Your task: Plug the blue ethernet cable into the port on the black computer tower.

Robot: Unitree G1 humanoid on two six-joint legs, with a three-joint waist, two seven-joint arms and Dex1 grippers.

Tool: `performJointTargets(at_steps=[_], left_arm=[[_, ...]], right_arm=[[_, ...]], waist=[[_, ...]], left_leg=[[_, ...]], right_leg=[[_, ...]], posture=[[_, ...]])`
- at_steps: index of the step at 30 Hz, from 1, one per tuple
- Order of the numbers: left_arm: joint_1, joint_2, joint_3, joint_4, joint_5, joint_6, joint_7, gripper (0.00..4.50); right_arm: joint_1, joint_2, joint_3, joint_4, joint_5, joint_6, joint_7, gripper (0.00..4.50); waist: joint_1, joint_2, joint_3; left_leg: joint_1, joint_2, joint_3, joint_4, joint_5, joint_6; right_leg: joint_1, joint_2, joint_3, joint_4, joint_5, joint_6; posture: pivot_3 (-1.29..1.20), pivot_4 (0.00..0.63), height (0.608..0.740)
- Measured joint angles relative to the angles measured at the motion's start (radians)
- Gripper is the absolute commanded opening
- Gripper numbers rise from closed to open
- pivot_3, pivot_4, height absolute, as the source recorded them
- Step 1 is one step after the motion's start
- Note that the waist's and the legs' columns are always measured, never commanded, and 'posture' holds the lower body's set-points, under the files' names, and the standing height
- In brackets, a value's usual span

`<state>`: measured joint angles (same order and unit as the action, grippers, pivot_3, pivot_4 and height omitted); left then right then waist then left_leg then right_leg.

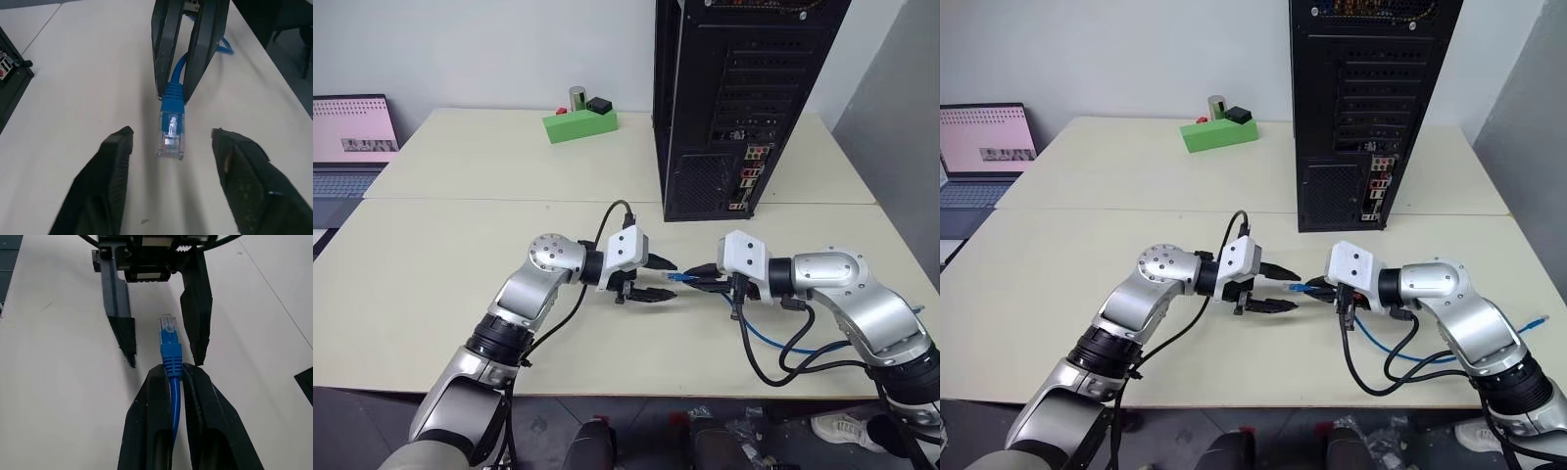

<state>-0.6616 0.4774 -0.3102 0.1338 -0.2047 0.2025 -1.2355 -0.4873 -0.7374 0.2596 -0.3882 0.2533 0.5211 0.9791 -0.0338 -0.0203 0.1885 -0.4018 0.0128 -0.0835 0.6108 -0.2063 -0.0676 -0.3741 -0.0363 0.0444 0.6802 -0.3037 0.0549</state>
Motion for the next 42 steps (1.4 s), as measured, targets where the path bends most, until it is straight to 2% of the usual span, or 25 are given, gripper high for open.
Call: performJointTargets(at_steps=[2, 5, 8, 28, 30, 31, 35, 42], left_arm=[[-0.002, -0.002, 0.000, 0.002, 0.003, -0.013, -0.001, 1.54], [-0.002, -0.007, 0.000, 0.009, 0.006, -0.018, -0.004, 0.82], [-0.002, -0.010, -0.004, 0.015, 0.008, -0.022, -0.016, 0.31], [0.010, -0.022, -0.007, 0.025, 0.028, -0.058, -0.004, 0.29], [0.010, -0.023, -0.007, 0.025, 0.025, -0.049, -0.001, 0.99], [0.009, -0.024, -0.004, 0.025, 0.019, -0.036, 0.000, 1.09], [0.009, -0.025, 0.009, 0.025, 0.010, -0.035, 0.018, 1.96], [0.009, -0.025, 0.015, 0.021, 0.007, -0.037, 0.017, 2.01]], right_arm=[[0.000, 0.000, 0.002, -0.002, 0.000, 0.001, 0.000, 0.07], [0.000, 0.000, 0.008, -0.002, -0.002, 0.003, 0.001, 0.07], [-0.001, -0.002, 0.008, -0.002, -0.010, 0.003, 0.001, 0.07], [-0.003, -0.003, 0.016, 0.000, -0.047, -0.007, 0.019, 0.06], [-0.003, -0.003, 0.016, 0.000, -0.052, -0.007, 0.019, 0.06], [-0.003, -0.003, 0.016, 0.000, -0.052, -0.007, 0.020, 0.06], [-0.003, -0.003, 0.016, 0.000, -0.052, -0.007, 0.022, 0.06], [-0.003, -0.003, 0.016, 0.000, -0.053, -0.007, 0.023, 0.06]], waist=[[0.000, 0.000, 0.000], [0.000, 0.000, 0.000], [0.000, 0.000, 0.000], [0.000, 0.000, 0.000], [0.000, 0.000, 0.000], [0.000, 0.000, 0.000], [0.000, 0.000, 0.000], [0.000, 0.000, 0.000]], left_leg=[[0.000, 0.000, 0.000, 0.000, 0.000, 0.000], [0.000, 0.000, 0.000, 0.000, 0.000, 0.000], [0.000, 0.000, 0.000, 0.000, 0.000, 0.000], [0.000, 0.000, 0.000, 0.000, 0.000, 0.000], [0.000, 0.000, 0.000, 0.000, 0.000, 0.000], [0.000, 0.000, 0.000, 0.000, 0.000, 0.000], [0.000, 0.000, 0.000, 0.000, 0.000, 0.000], [0.000, 0.000, 0.000, 0.000, 0.000, 0.000]], right_leg=[[0.000, 0.000, 0.000, 0.000, 0.000, 0.000], [0.000, 0.000, 0.000, 0.000, 0.000, 0.000], [0.000, 0.000, 0.000, 0.000, 0.000, 0.000], [0.000, 0.000, 0.000, 0.000, 0.000, 0.000], [0.000, 0.000, 0.000, 0.000, 0.000, 0.000], [0.000, 0.000, 0.000, 0.000, 0.000, 0.000], [0.000, 0.000, 0.000, 0.000, 0.000, 0.000], [0.000, 0.000, 0.000, 0.000, 0.000, 0.000]], posture=[[0.00, 0.150, 0.740], [0.00, 0.150, 0.740], [0.00, 0.150, 0.740], [0.00, 0.150, 0.740], [0.00, 0.150, 0.740], [0.00, 0.150, 0.740], [0.00, 0.150, 0.740], [0.00, 0.150, 0.740]])
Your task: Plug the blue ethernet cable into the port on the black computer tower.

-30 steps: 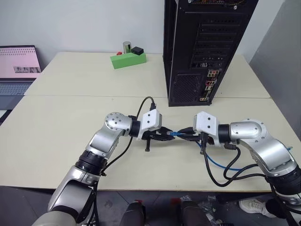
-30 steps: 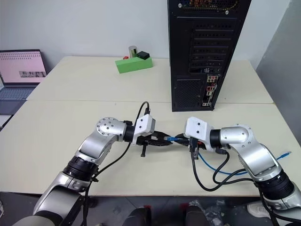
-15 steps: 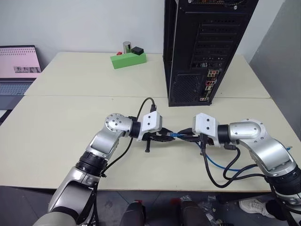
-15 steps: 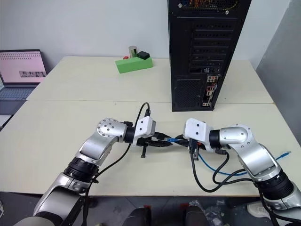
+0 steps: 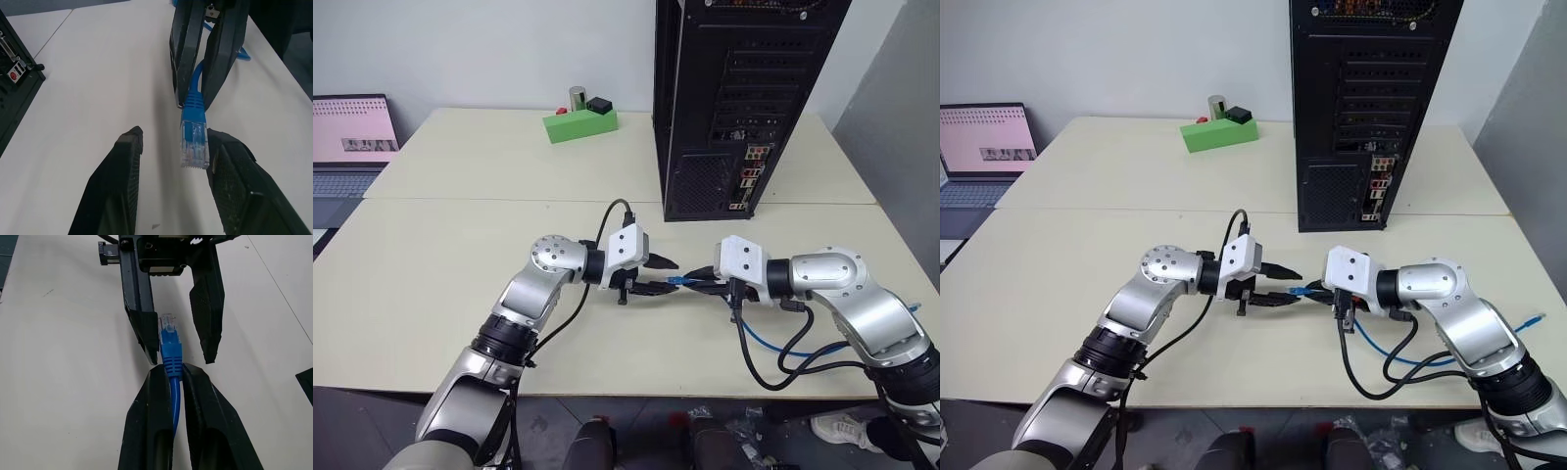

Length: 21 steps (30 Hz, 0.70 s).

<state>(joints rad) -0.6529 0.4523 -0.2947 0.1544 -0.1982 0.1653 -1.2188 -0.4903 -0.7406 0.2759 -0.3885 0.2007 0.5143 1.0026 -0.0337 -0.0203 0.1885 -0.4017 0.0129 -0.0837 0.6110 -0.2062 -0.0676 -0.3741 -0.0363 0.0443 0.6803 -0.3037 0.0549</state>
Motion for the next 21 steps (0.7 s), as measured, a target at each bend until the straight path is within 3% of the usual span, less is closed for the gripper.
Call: performJointTargets(at_steps=[4, 13, 18, 20, 21], left_arm=[[0.000, 0.002, 0.000, -0.002, -0.001, 0.000, -0.011, 2.01], [0.016, 0.007, 0.001, -0.023, -0.004, 0.001, -0.022, 0.32], [0.016, 0.007, 0.001, -0.024, -0.004, 0.001, -0.022, 0.31], [0.017, 0.008, 0.001, -0.024, -0.003, -0.003, -0.022, 0.31], [0.017, 0.008, 0.001, -0.024, -0.003, -0.005, -0.020, 0.31]], right_arm=[[0.000, -0.001, 0.000, 0.000, 0.000, 0.000, 0.000, 0.06], [0.000, -0.001, 0.000, 0.002, -0.005, 0.000, 0.000, 0.05], [0.000, -0.001, 0.000, 0.002, -0.005, 0.000, 0.000, 0.05], [0.000, -0.001, -0.001, 0.002, -0.003, 0.000, 0.000, 0.76], [0.000, -0.001, -0.001, 0.002, -0.002, 0.000, 0.000, 0.87]], waist=[[0.000, 0.000, 0.000], [0.000, 0.000, 0.000], [0.000, 0.000, 0.000], [0.000, 0.000, 0.000], [0.000, 0.000, 0.000]], left_leg=[[0.000, 0.000, 0.000, 0.000, 0.000, 0.000], [0.000, 0.000, 0.000, 0.000, 0.000, 0.000], [0.000, 0.000, 0.000, 0.000, 0.000, 0.000], [0.000, 0.000, 0.000, 0.000, 0.000, 0.000], [0.000, 0.000, 0.000, 0.000, 0.000, 0.000]], right_leg=[[0.000, 0.000, 0.000, 0.000, 0.000, 0.000], [0.000, 0.000, 0.000, 0.000, 0.000, 0.000], [0.000, 0.000, 0.000, 0.000, 0.000, 0.000], [0.000, 0.000, 0.000, 0.000, 0.000, 0.000], [0.000, 0.000, 0.000, 0.000, 0.000, 0.000]], posture=[[0.00, 0.150, 0.740], [0.00, 0.150, 0.740], [0.00, 0.150, 0.740], [0.00, 0.150, 0.740], [0.00, 0.150, 0.740]])
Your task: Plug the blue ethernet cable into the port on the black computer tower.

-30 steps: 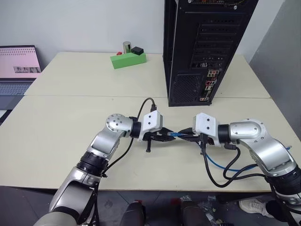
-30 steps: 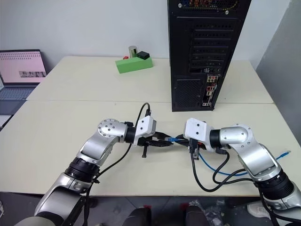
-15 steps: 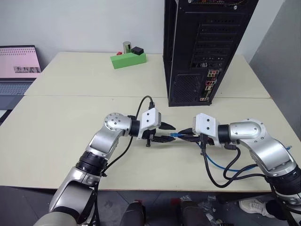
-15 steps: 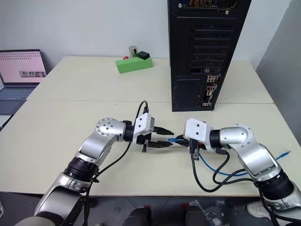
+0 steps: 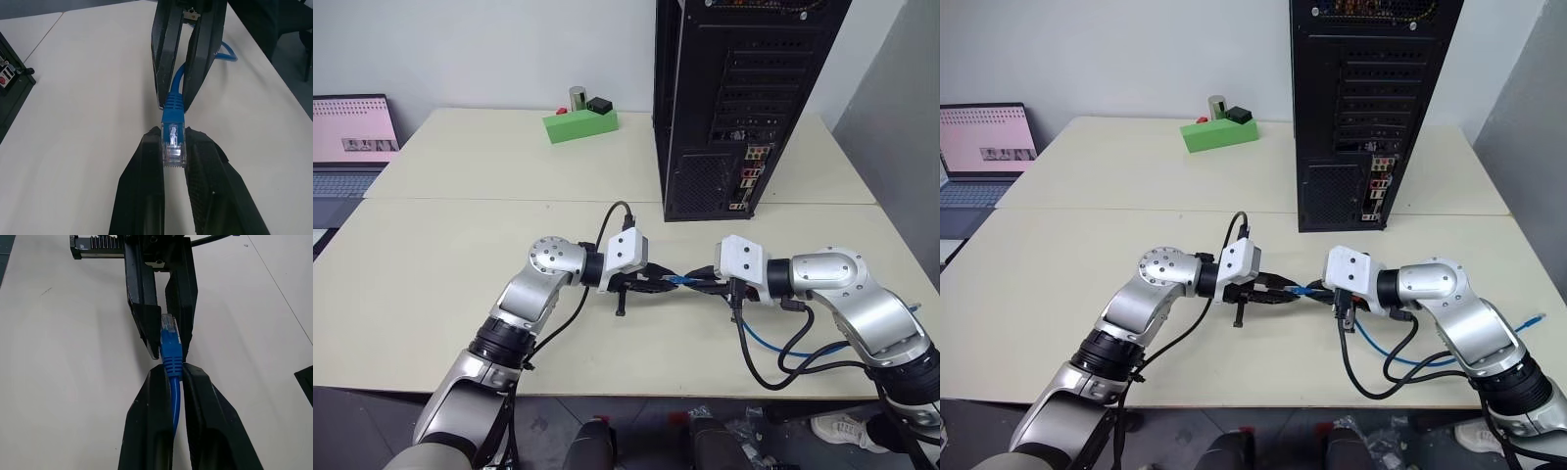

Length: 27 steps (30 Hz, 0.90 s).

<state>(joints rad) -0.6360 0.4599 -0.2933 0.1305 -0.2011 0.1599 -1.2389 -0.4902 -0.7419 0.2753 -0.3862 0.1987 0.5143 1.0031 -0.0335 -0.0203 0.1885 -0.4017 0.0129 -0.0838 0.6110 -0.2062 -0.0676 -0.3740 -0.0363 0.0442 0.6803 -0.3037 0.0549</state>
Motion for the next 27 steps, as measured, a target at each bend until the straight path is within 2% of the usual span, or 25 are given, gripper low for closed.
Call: performJointTargets(at_steps=[3, 7, 12, 16, 19, 21, 27], left_arm=[[0.002, 0.006, 0.000, 0.000, 0.002, -0.017, 0.003, 0.31], [0.019, 0.007, 0.000, 0.001, 0.007, -0.064, 0.007, 0.31], [0.040, 0.003, -0.003, 0.045, 0.112, -0.363, 0.071, 0.31], [0.038, 0.003, -0.015, 0.161, 0.249, -0.708, 0.174, 0.31], [0.035, 0.008, -0.011, 0.293, 0.391, -1.065, 0.326, 0.31], [0.033, 0.007, 0.007, 0.357, 0.463, -1.237, 0.426, 0.31], [0.002, 0.006, 0.044, 0.435, 0.580, -1.434, 0.623, 0.31]], right_arm=[[0.001, -0.009, 0.000, 0.003, 0.001, -0.003, 0.008, 1.68], [0.012, -0.048, -0.026, 0.015, 0.012, -0.005, 0.032, 2.51], [0.050, -0.069, -0.145, 0.016, 0.112, 0.068, 0.042, 3.55], [0.068, -0.037, -0.228, -0.005, 0.257, 0.212, 0.026, 3.61], [0.092, 0.026, -0.281, -0.022, 0.363, 0.312, -0.020, 3.61], [0.098, 0.078, -0.297, -0.026, 0.427, 0.371, -0.059, 3.61], [0.100, 0.155, -0.310, -0.038, 0.531, 0.459, -0.151, 3.61]], waist=[[0.000, 0.000, 0.000], [0.001, 0.000, 0.000], [0.001, 0.000, 0.000], [0.001, 0.000, 0.000], [0.001, 0.000, 0.000], [0.002, 0.000, 0.000], [0.004, 0.000, 0.000]], left_leg=[[0.000, 0.000, 0.000, 0.000, 0.000, 0.000], [0.000, 0.000, 0.000, 0.000, 0.000, 0.000], [0.000, 0.000, 0.000, 0.000, 0.000, 0.000], [0.000, 0.000, 0.000, 0.000, 0.000, 0.000], [0.000, 0.000, 0.000, 0.000, 0.000, 0.000], [0.000, 0.000, 0.000, 0.000, 0.000, 0.000], [0.000, 0.000, 0.000, 0.000, 0.000, 0.000]], right_leg=[[0.000, 0.000, 0.000, 0.000, 0.000, 0.000], [0.000, 0.000, 0.000, 0.000, 0.000, 0.000], [0.000, 0.000, 0.000, 0.000, 0.000, 0.000], [0.000, 0.000, 0.000, 0.000, 0.000, 0.000], [0.000, 0.000, 0.001, 0.000, 0.000, 0.000], [0.000, 0.000, 0.001, 0.000, 0.000, 0.000], [0.000, -0.001, 0.000, 0.000, 0.000, 0.000]], posture=[[0.00, 0.150, 0.740], [0.00, 0.150, 0.740], [0.00, 0.150, 0.740], [0.00, 0.150, 0.740], [0.00, 0.150, 0.740], [0.00, 0.150, 0.740], [0.00, 0.150, 0.740]])
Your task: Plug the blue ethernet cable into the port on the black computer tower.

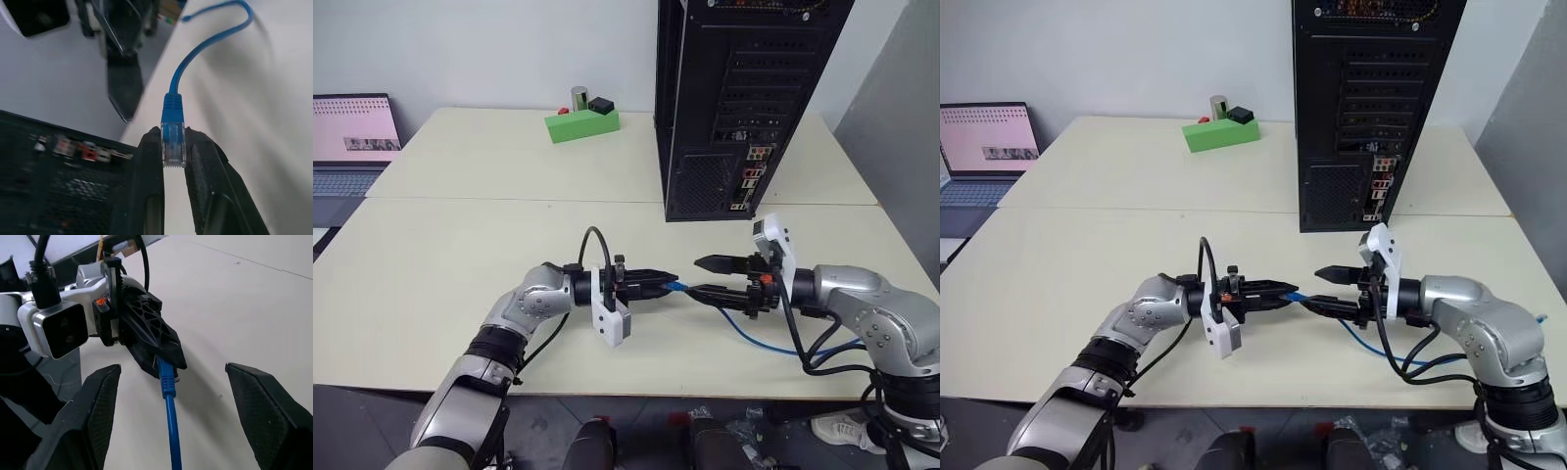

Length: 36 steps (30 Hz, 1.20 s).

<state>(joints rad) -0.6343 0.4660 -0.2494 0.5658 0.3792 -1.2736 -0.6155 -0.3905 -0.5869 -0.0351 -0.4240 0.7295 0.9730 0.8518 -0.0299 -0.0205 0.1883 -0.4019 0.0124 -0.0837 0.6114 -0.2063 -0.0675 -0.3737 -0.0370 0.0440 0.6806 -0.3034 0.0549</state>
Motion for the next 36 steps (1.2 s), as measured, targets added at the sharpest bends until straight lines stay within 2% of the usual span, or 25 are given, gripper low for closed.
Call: performJointTargets(at_steps=[6, 9, 12, 17, 22, 23, 33, 34, 36], left_arm=[[-0.012, 0.006, 0.001, 0.026, 0.079, -0.023, 0.107, 0.31], [-0.025, 0.012, 0.001, 0.030, 0.102, -0.020, 0.146, 0.31], [-0.041, 0.012, -0.001, 0.029, 0.115, -0.018, 0.176, 0.31], [-0.042, 0.018, -0.009, 0.028, 0.134, -0.019, 0.212, 0.31], [-0.042, 0.029, -0.023, 0.024, 0.137, -0.022, 0.235, 0.31], [-0.042, 0.031, -0.025, 0.023, 0.138, -0.022, 0.237, 0.31], [-0.042, 0.042, -0.046, 0.021, 0.142, -0.016, 0.264, 0.31], [-0.041, 0.042, -0.050, 0.021, 0.141, -0.013, 0.264, 1.01], [-0.041, 0.044, -0.072, 0.023, 0.115, 0.012, 0.245, 1.33]], right_arm=[[0.000, 0.014, 0.001, 0.000, 0.041, 0.025, -0.028, 3.61], [-0.002, 0.027, 0.003, 0.000, 0.050, 0.027, -0.042, 3.15], [-0.005, 0.035, 0.012, 0.000, 0.059, 0.034, -0.049, 2.30], [-0.006, 0.038, 0.018, 0.006, 0.061, 0.036, -0.069, 1.36], [-0.011, 0.040, 0.017, 0.016, 0.061, 0.036, -0.090, 0.14], [-0.011, 0.041, 0.017, 0.017, 0.061, 0.036, -0.091, 0.02], [-0.013, 0.040, 0.017, 0.030, 0.079, 0.048, -0.091, 0.00], [-0.013, 0.039, 0.017, 0.031, 0.080, 0.051, -0.091, 0.00], [-0.013, 0.039, 0.017, 0.032, 0.091, 0.059, -0.090, 0.00]], waist=[[-0.002, 0.000, 0.000], [-0.002, 0.000, 0.000], [-0.002, 0.000, 0.000], [-0.002, 0.000, 0.000], [-0.002, 0.000, 0.000], [-0.002, 0.000, 0.000], [-0.002, 0.000, 0.000], [-0.002, 0.000, 0.000], [-0.002, 0.000, 0.000]], left_leg=[[0.000, 0.000, 0.000, 0.000, 0.000, 0.000], [0.000, 0.000, 0.000, 0.000, 0.000, 0.000], [0.000, 0.000, 0.000, 0.000, 0.000, 0.000], [0.000, 0.000, 0.000, 0.000, 0.000, 0.000], [0.000, 0.000, 0.000, 0.000, 0.000, 0.000], [0.000, 0.000, 0.000, 0.000, 0.000, 0.000], [0.000, 0.000, 0.000, 0.000, 0.000, 0.000], [0.000, 0.000, 0.000, 0.000, 0.000, 0.000], [0.000, 0.000, 0.000, 0.000, 0.000, 0.000]], right_leg=[[0.000, 0.000, 0.000, 0.000, 0.000, 0.000], [0.000, 0.000, 0.000, 0.000, 0.000, 0.000], [0.000, 0.000, 0.000, 0.000, 0.000, 0.000], [0.000, 0.000, 0.000, 0.000, 0.000, 0.000], [0.000, 0.000, 0.000, 0.000, 0.000, 0.000], [0.000, 0.000, 0.000, 0.000, 0.000, 0.000], [0.000, 0.000, 0.000, 0.000, 0.000, 0.000], [0.000, 0.000, 0.000, 0.000, 0.000, 0.000], [0.000, 0.000, 0.000, 0.000, 0.000, 0.000]], posture=[[0.00, 0.150, 0.740], [0.00, 0.150, 0.740], [0.00, 0.150, 0.740], [0.00, 0.150, 0.740], [0.00, 0.150, 0.740], [0.00, 0.150, 0.740], [0.00, 0.150, 0.740], [0.00, 0.150, 0.740], [0.00, 0.150, 0.740]])
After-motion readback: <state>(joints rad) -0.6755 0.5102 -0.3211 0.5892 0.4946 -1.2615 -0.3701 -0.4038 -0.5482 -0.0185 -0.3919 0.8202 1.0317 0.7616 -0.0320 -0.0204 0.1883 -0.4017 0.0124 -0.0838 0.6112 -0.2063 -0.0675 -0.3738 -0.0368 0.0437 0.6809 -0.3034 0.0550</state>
